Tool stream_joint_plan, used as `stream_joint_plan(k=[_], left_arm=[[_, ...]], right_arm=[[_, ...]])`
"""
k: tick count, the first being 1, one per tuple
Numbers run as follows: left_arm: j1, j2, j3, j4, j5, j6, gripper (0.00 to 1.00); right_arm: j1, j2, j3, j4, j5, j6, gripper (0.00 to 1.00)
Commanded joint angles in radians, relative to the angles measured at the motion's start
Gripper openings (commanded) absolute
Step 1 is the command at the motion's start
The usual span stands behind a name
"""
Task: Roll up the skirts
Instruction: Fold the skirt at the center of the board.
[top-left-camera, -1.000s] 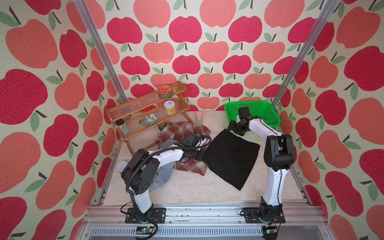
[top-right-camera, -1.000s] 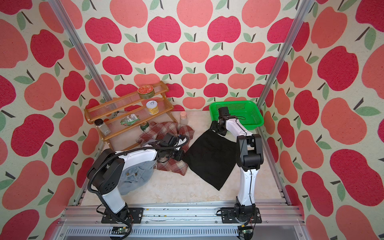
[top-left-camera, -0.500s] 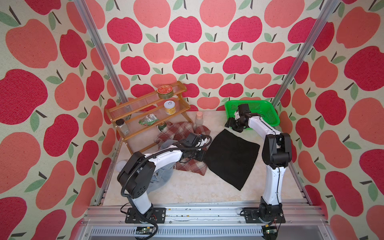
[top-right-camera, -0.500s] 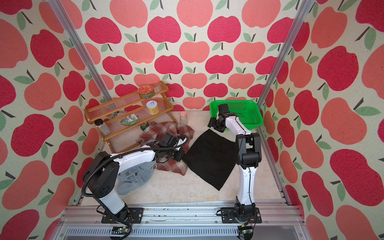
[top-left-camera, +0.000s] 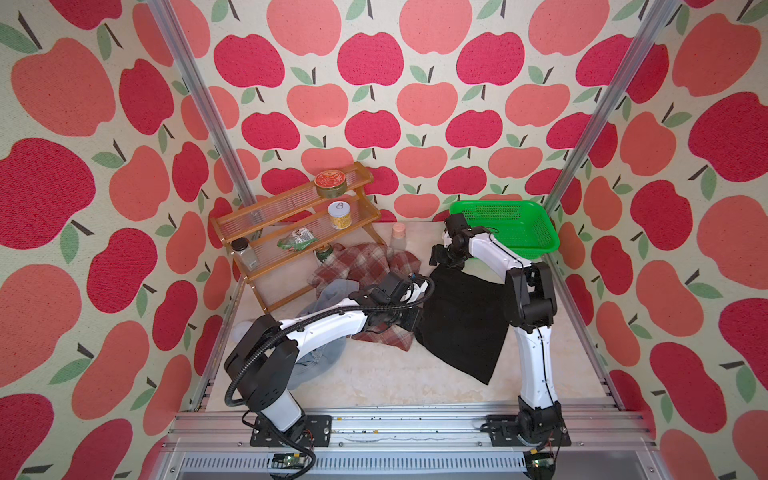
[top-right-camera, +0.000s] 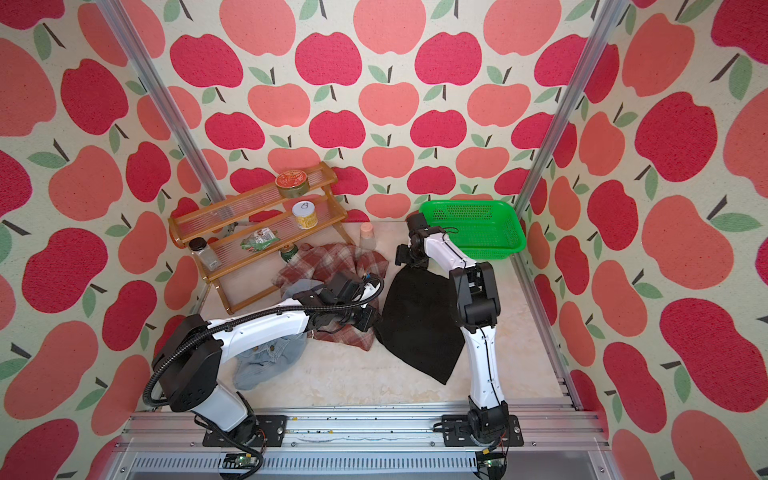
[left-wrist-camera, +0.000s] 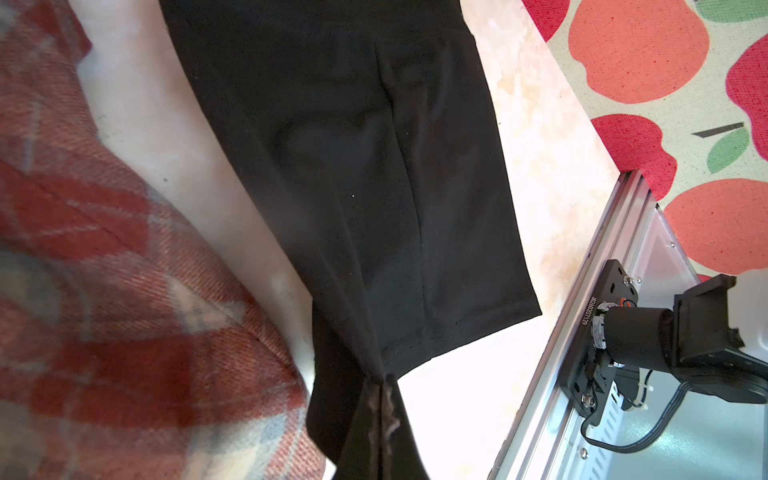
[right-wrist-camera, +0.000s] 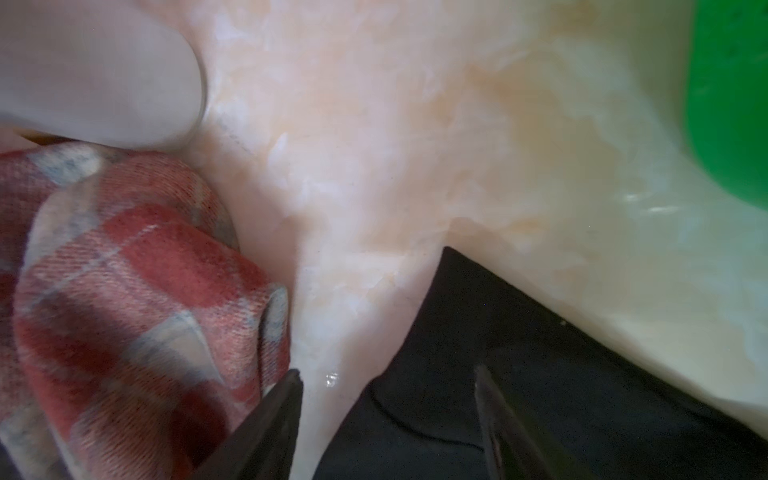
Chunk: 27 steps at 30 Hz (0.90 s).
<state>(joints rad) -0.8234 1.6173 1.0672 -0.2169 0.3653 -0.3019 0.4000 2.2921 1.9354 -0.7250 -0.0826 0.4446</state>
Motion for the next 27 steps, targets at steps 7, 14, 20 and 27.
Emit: stream_joint_plan(k=[7,14,20,27], left_arm=[[-0.022,-0.031,-0.048,0.002,-0.041,-0.029,0.00],[-0.019,-0.027,-0.051,0.008,-0.043,-0.019,0.00],[-0.014,-0.008,-0.044,0.017,-0.032,-0.019,0.00],[-0.004,-0.019,-0.041,0.014,-0.035,-0.016,0.00]], right_arm=[[0.033,0.102,0.150,-0.122,0.145,-0.025,0.63],[0.049,0.102,0.105,-0.117,0.188,-0.035,0.60],[0.059,0.104,0.109,-0.109,0.219,-0.034,0.50],[0.069,0.124,0.137,-0.131,0.234,-0.043,0.36]])
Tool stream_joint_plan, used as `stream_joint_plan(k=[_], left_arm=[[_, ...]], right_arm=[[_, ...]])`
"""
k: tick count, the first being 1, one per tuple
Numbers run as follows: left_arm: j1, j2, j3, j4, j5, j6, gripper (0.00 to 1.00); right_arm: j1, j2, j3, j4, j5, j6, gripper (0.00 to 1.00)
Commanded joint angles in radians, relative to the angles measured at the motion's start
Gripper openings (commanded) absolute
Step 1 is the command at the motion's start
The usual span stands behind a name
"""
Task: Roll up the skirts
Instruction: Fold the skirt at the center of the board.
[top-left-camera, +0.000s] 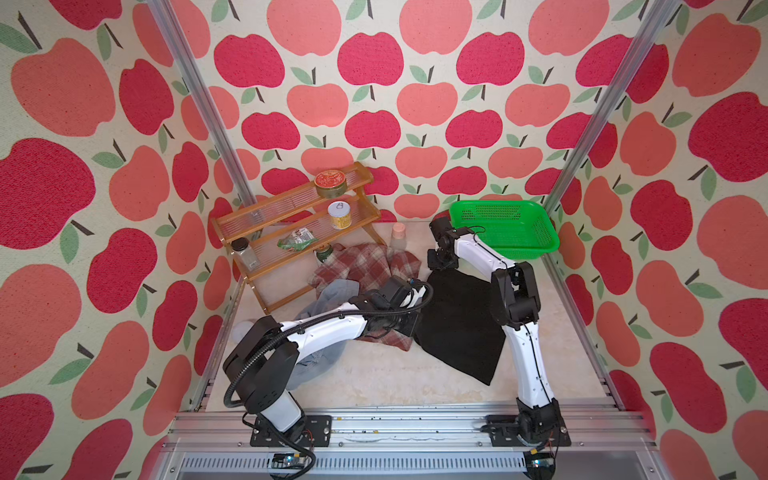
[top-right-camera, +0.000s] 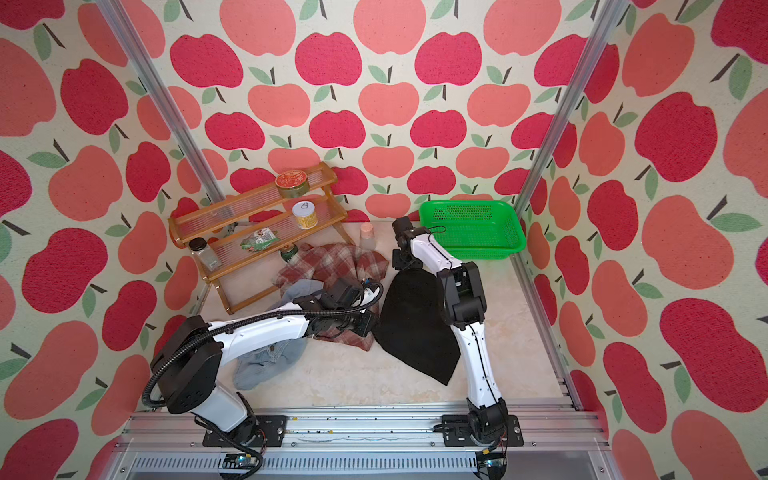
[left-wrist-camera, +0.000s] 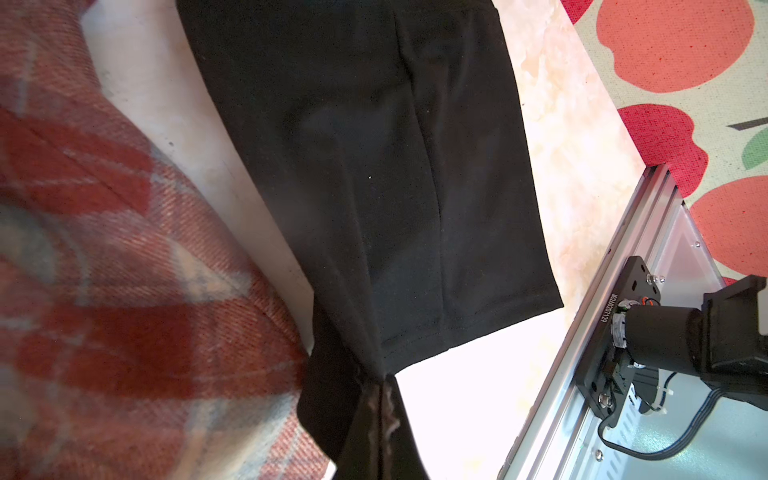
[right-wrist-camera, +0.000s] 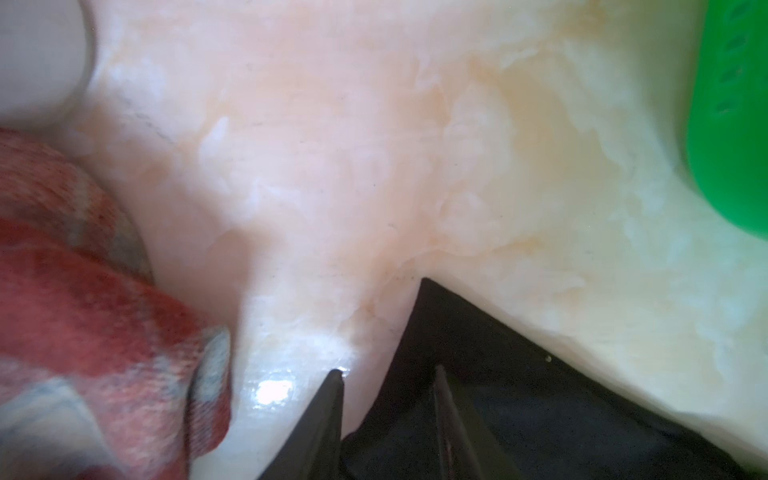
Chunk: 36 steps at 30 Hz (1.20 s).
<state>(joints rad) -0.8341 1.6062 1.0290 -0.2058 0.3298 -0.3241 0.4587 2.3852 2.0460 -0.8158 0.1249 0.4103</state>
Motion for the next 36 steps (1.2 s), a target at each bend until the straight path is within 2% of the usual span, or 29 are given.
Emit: stream_joint_plan(k=[1,4,10,17,22,29,36], left_arm=[[0.007,-0.009,-0.003,0.002,0.001,0.007,0.00],[0.007,-0.019,0.000,-0.003,-0.003,0.010,0.00],[0.009,-0.038,0.003,-0.018,-0.019,0.017,0.00],[0.029,-0.115,-0.018,-0.031,-0.047,0.014,0.00],[0.029,-0.198,-0.009,-0.113,-0.107,0.083,0.00],[-0.056,-0.215,0.060,-0.205,-0.196,0.177,0.00],[-0.183,-0.062,0.137,-0.168,-0.203,0.175,0.00]], right_arm=[[0.010,0.031,0.025,-0.042,0.030,-0.008,0.34],[0.010,0.020,0.006,-0.032,0.041,-0.005,0.30],[0.006,-0.035,-0.060,0.040,0.011,0.002,0.13],[0.013,-0.151,-0.115,0.175,-0.180,0.000,0.11],[0.014,-0.224,-0.158,0.267,-0.310,0.033,0.09],[-0.036,-0.338,-0.316,0.402,-0.439,0.091,0.09],[-0.146,-0.425,-0.523,0.466,-0.520,0.079,0.08]])
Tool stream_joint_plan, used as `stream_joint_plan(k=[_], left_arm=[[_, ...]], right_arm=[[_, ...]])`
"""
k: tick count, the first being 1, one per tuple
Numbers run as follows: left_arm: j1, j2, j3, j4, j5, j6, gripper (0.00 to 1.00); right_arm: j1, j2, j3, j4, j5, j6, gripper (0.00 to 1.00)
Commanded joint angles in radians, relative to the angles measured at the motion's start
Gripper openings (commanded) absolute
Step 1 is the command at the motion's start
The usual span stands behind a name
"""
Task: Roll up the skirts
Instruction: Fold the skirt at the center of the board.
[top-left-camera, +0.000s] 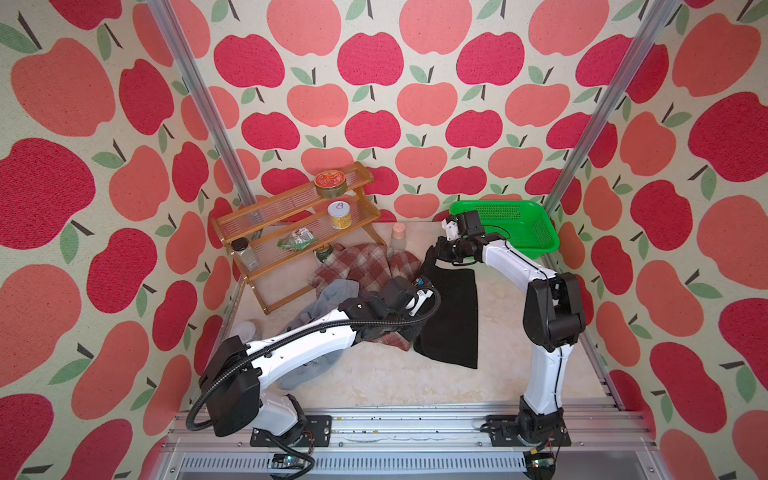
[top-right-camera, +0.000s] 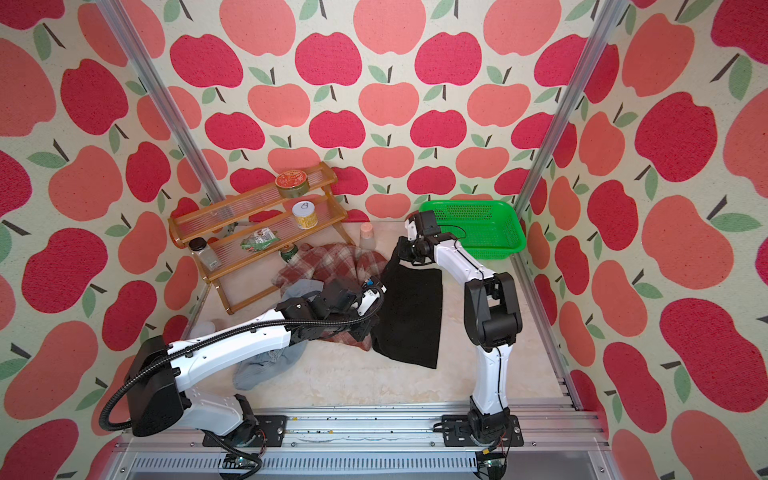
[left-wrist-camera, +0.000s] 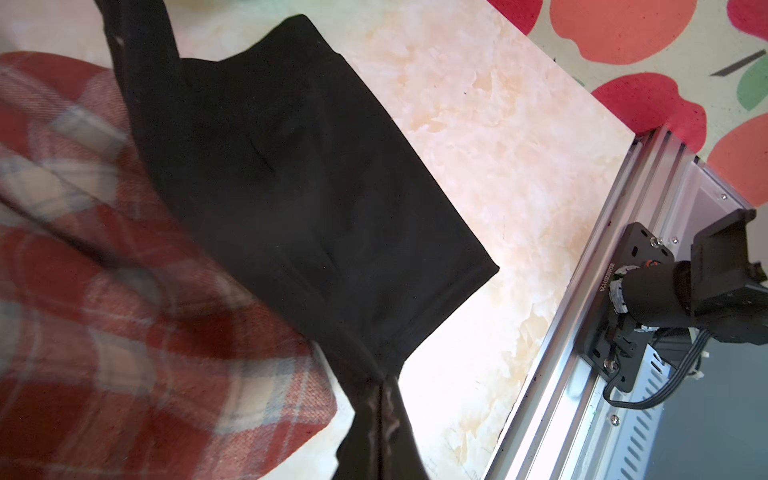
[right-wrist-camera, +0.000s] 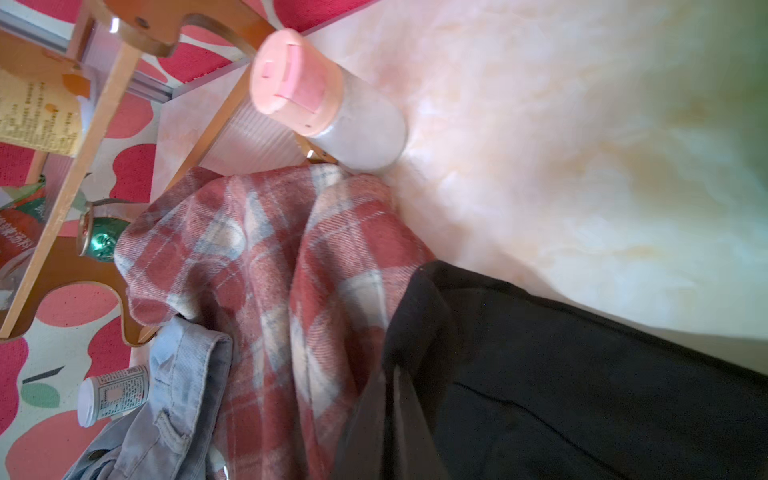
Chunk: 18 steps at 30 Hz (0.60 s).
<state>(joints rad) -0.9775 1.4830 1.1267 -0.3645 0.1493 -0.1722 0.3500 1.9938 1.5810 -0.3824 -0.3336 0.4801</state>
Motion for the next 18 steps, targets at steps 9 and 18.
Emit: stream_joint_plan(k=[9,18], left_arm=[[-0.112,0.306,0.224,0.067,0.041,-0.024,0.00],[-0.163,0.428,0.357,0.043,0.058,-0.024,0.00]], right_arm=[[-0.161,-0.092,-0.221,0.067,-0.135,-0.015,0.08],[-0.216,-0.098,-0.250,0.035,-0.138,-0.037,0.08]])
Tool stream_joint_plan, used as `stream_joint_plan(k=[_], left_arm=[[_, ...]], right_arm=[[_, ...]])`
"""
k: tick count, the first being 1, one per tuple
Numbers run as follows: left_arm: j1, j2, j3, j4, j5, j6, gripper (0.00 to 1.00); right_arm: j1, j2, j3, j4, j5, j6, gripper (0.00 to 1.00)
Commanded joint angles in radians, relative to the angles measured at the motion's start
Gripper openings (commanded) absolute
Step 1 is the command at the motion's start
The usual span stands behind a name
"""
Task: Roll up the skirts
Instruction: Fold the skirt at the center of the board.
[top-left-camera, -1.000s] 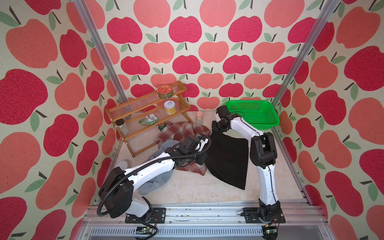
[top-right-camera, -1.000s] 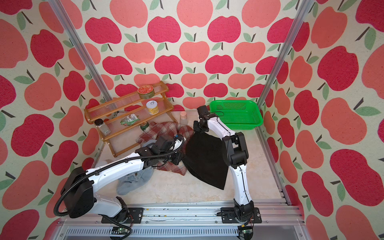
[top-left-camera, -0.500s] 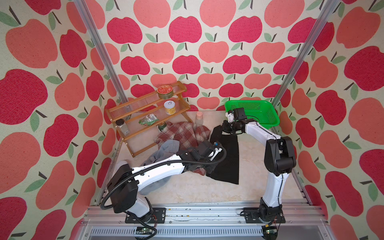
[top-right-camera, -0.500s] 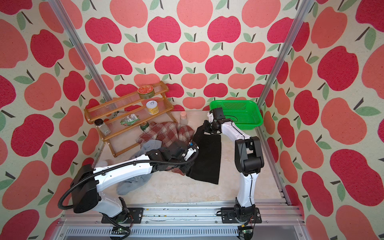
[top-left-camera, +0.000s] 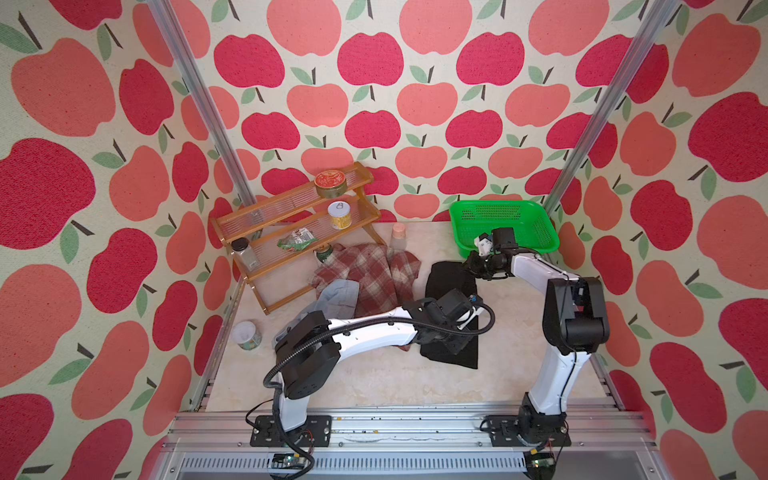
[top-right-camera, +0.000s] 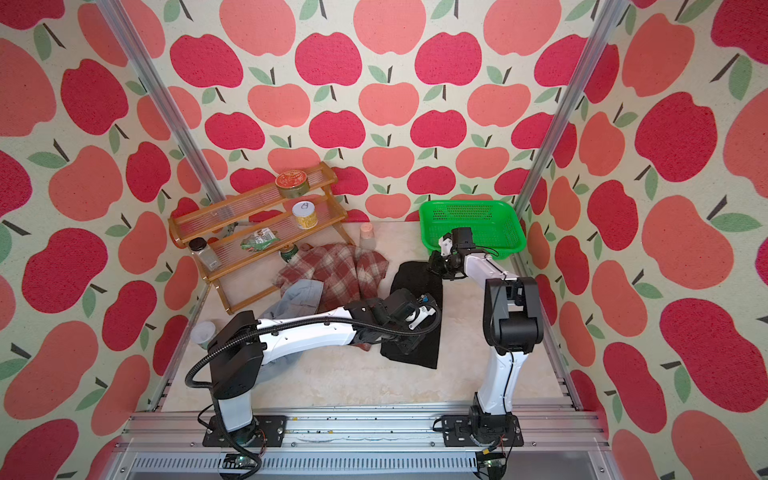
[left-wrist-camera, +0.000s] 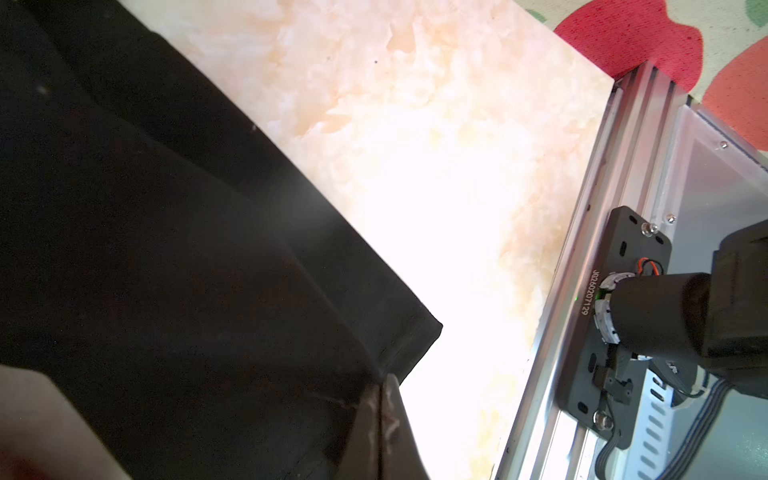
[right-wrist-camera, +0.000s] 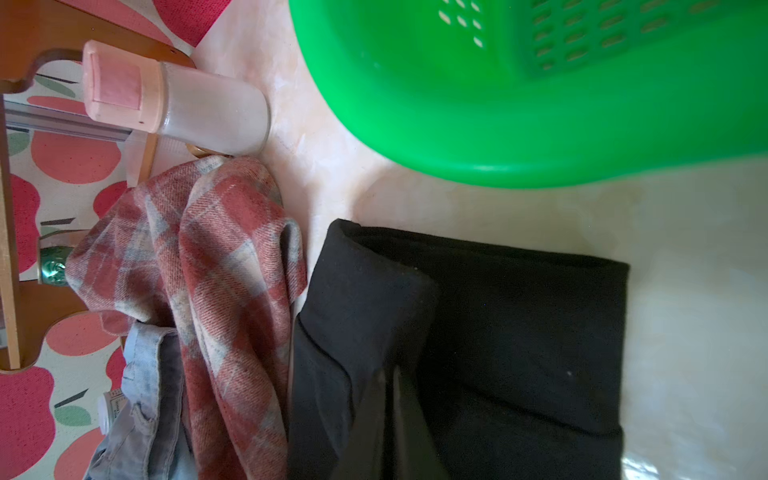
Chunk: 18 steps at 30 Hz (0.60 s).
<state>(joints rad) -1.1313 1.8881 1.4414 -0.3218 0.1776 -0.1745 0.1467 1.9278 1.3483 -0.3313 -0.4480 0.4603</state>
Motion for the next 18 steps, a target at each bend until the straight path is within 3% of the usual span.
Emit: stream_joint_plan(k=[1,6,18], left_arm=[[-0.013,0.030,0.054,-0.003,0.033,-0.022,0.00],[-0.025,0.072,0.085,-0.025,0.034,-0.019,0.00],[-0.041,0.202,0.154,-0.019,0.044,-0.037,0.00]], right_arm=[[-0.014,-0.033,-0.015,-0.024,-0.017,-0.018,0.08],[-0.032,-0.040,-0.025,-0.079,0.080,-0.017,0.08],[-0.068,-0.015,-0.040,-0.047,0.120,0.039,0.08]])
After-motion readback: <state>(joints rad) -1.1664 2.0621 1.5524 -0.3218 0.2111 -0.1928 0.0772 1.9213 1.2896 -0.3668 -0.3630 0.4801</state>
